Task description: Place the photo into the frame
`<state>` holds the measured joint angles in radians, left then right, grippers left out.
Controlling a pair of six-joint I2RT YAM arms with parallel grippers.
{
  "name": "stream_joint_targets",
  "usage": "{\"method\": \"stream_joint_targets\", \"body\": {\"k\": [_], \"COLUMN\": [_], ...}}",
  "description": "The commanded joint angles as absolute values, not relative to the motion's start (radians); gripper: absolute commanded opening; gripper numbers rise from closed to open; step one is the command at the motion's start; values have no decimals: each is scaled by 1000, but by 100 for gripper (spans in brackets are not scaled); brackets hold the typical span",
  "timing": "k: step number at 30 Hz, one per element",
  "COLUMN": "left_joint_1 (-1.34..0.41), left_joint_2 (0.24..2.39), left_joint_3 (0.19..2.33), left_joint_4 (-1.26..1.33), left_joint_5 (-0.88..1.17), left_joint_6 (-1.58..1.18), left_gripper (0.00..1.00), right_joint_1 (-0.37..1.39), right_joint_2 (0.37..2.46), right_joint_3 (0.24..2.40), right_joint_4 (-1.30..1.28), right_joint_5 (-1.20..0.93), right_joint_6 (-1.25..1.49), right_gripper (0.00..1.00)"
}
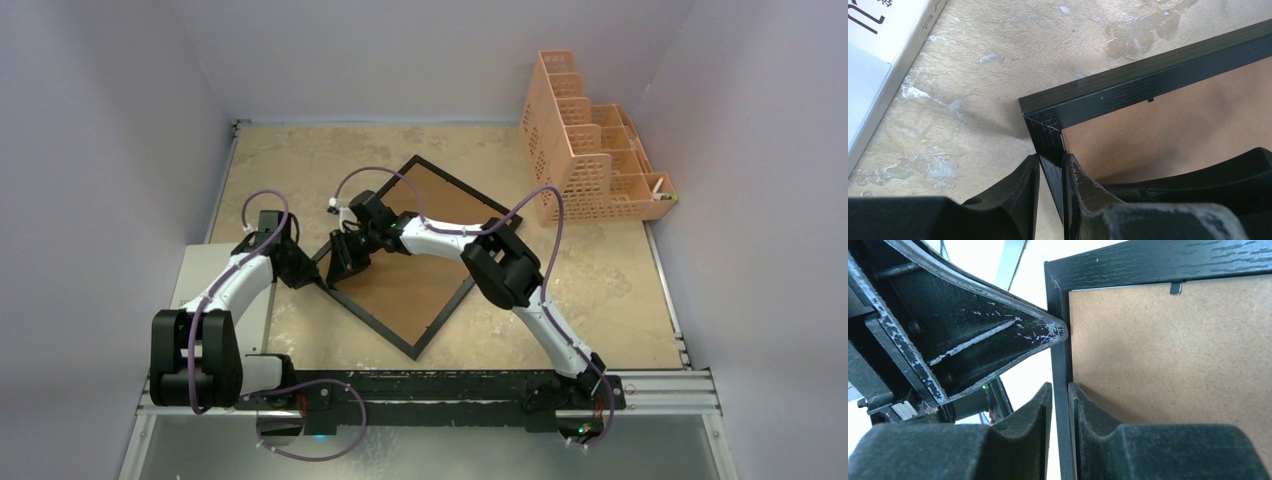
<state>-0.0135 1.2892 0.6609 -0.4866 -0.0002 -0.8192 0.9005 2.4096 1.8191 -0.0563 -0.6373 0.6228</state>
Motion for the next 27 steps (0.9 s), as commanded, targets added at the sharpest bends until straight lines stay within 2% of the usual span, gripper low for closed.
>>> {"method": "stream_joint_targets", "body": {"k": [1,10,16,21,27], "left_joint_1": [-17,-17,-19,-17,-19], "left_joint_2": [1310,1315,1315,1307,1281], "left_joint_3": [640,650,676,715,782], "left_joint_4": [-526,-530,-541,-527,-520], "left_joint_5": [10,8,10,57,156], "left_joint_6": [-803,-801,-794,-767,-695], "left_gripper": [16,16,16,22,38], "right_joint_1": [876,877,871,855,857], "right_joint_2": [2518,2504,2340,2164,2084], "right_joint_3": [1787,1778,1731,1635,1537], "right_joint_4": [-229,-273,-221,-110,-77], "right_joint_5": [-312,-225,-206,-391,-644], "right_joint_6": [509,488,460,377,285], "right_gripper": [27,32,34,34,33]}}
